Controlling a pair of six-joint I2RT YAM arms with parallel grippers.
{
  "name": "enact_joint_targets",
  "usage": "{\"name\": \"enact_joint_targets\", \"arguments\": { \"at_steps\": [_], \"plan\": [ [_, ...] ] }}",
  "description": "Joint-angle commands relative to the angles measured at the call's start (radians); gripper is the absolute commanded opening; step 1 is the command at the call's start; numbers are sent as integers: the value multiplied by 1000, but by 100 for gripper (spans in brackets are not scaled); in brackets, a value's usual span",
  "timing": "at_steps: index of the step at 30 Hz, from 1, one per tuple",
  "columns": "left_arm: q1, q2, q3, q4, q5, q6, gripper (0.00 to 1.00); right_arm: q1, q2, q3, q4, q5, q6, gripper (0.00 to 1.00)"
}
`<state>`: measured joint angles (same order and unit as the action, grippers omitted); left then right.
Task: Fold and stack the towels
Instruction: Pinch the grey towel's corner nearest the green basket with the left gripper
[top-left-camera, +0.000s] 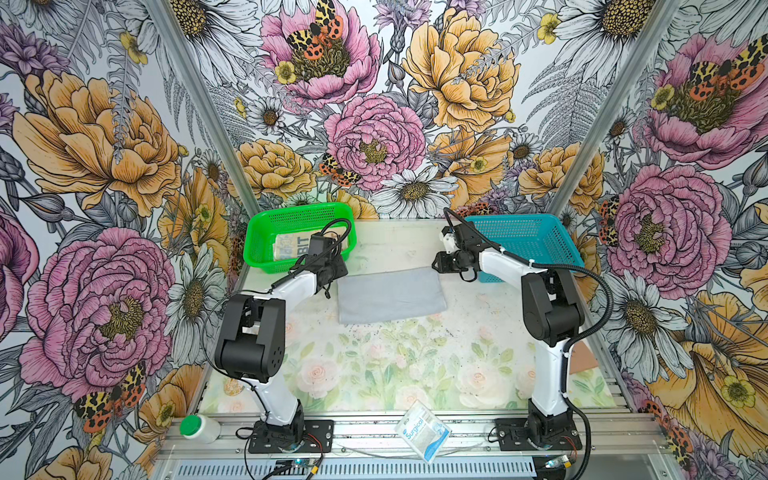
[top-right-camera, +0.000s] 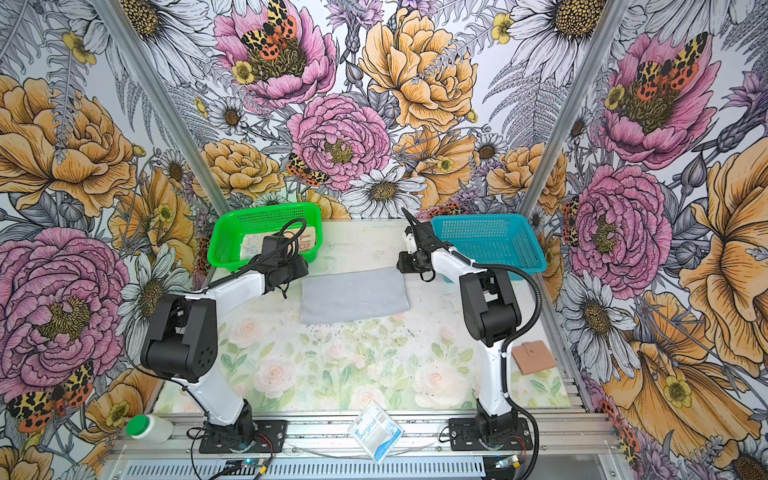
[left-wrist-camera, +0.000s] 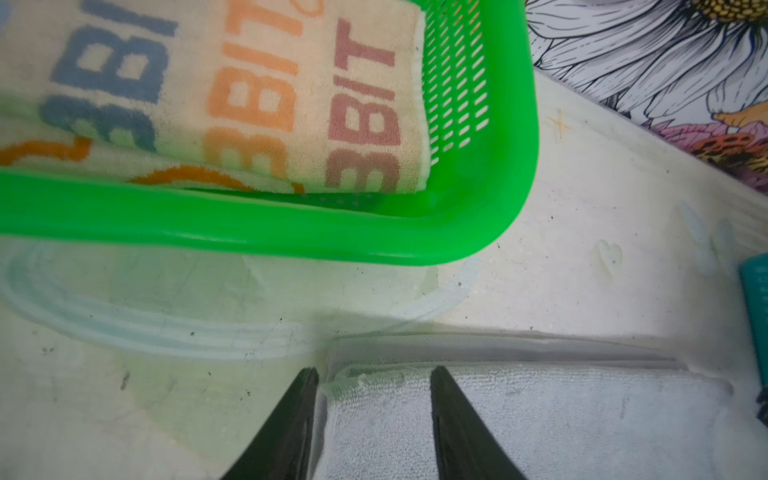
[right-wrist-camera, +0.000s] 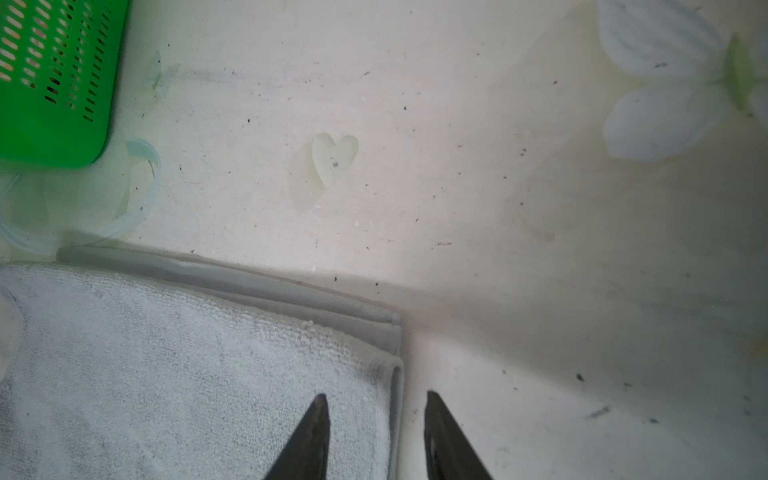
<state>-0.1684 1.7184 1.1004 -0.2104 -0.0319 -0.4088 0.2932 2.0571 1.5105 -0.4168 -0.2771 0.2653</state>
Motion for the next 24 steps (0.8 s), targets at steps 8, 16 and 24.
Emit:
{"name": "enact_joint_targets", "arguments": {
  "at_steps": [8,16,24],
  "plan": [
    [-36,-218,-177,-135,92,-63,79,79,-165,-146,115,-234,108,53],
    [-44,-221,-211,-152,95,-63,99,132,-106,-233,228,-224,159,54],
    [-42,-133,-157,-152,90,-65,99,115,-75,-301,238,-157,151,59]
  ]
}}
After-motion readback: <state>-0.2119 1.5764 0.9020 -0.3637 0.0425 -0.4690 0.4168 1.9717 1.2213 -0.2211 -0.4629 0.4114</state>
